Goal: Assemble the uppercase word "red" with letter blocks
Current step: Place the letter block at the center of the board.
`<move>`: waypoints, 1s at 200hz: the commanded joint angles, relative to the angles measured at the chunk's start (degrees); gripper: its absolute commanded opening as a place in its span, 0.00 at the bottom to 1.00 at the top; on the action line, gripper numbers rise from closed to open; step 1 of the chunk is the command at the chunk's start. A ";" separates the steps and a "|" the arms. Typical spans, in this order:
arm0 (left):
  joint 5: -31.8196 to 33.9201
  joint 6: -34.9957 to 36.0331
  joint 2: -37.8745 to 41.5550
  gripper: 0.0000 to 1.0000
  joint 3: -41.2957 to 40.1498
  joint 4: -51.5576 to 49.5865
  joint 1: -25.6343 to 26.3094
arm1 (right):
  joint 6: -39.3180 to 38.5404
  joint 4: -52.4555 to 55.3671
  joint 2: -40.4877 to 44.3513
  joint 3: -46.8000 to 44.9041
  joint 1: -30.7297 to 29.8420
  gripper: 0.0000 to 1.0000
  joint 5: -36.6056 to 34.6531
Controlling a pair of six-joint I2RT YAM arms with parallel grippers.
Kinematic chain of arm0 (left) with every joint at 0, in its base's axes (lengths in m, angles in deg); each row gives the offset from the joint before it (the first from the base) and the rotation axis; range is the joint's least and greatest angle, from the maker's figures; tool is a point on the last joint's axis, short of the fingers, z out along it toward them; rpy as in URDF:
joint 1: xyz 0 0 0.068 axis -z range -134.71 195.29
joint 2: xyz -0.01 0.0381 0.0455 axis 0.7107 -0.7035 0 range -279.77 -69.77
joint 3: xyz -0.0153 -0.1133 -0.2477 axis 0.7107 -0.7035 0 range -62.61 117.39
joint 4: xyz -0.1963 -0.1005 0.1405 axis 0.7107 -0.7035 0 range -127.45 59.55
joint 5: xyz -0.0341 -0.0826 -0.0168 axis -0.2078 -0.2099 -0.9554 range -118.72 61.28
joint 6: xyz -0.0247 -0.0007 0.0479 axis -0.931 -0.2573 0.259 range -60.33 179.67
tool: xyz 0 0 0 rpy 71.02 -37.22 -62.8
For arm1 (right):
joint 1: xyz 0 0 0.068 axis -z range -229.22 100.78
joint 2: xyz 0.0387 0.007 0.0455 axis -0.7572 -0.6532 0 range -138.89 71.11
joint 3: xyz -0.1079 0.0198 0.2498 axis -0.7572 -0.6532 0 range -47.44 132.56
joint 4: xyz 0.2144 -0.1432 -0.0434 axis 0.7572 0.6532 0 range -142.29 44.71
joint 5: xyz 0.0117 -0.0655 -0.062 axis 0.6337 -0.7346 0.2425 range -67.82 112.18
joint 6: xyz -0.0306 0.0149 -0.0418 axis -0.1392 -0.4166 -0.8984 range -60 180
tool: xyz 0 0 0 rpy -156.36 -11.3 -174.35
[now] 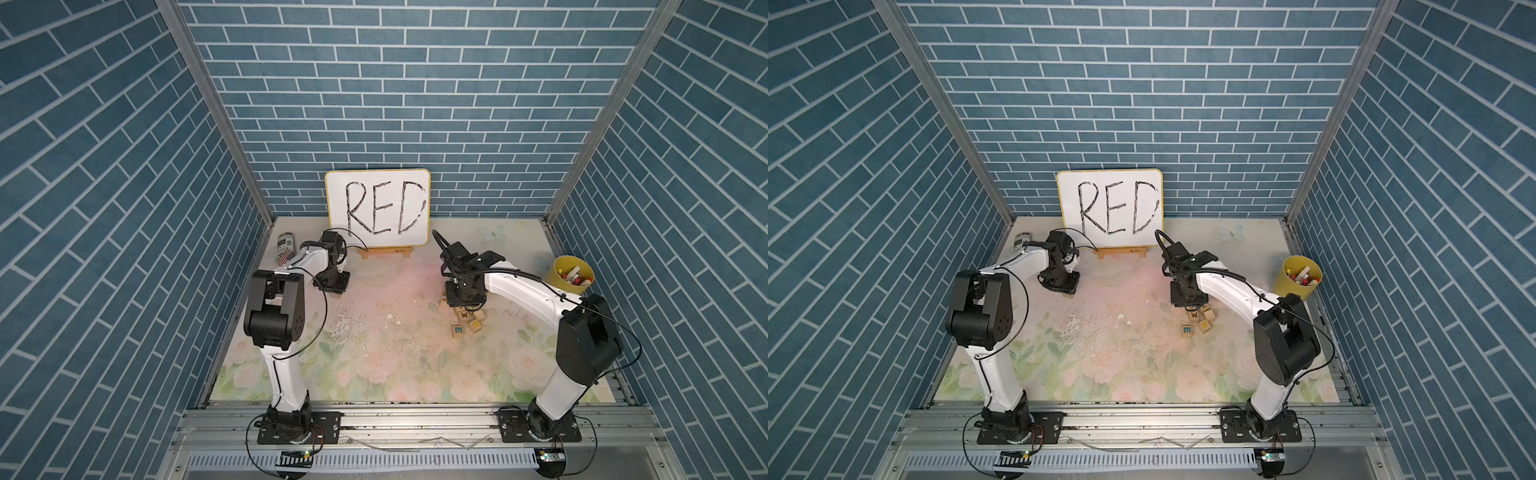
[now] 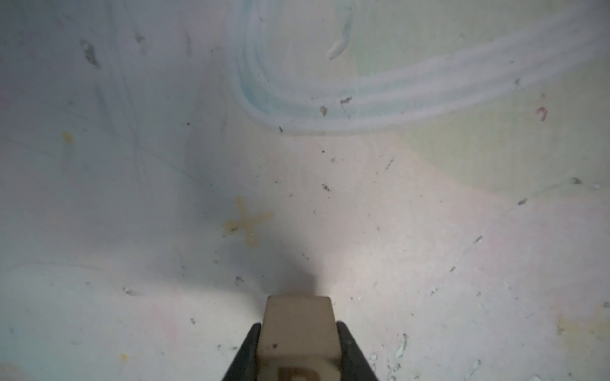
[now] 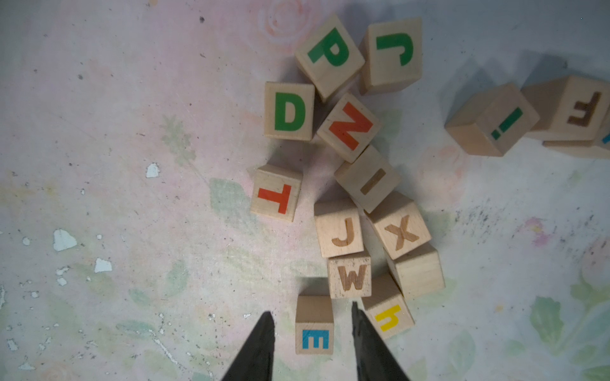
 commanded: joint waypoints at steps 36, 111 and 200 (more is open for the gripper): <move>1.31 0.38 -0.68 0.27 -0.95 0.61 -0.56 | -0.11 0.27 0.21 -0.66 -0.28 0.43 0.09; 1.32 0.70 -1.13 0.30 -1.52 1.04 -0.56 | -0.20 0.02 0.39 -1.45 -0.34 0.43 0.42; 1.24 1.43 -1.93 0.46 -1.26 0.90 -0.56 | 0.04 0.03 0.74 -1.97 -0.53 0.47 -0.23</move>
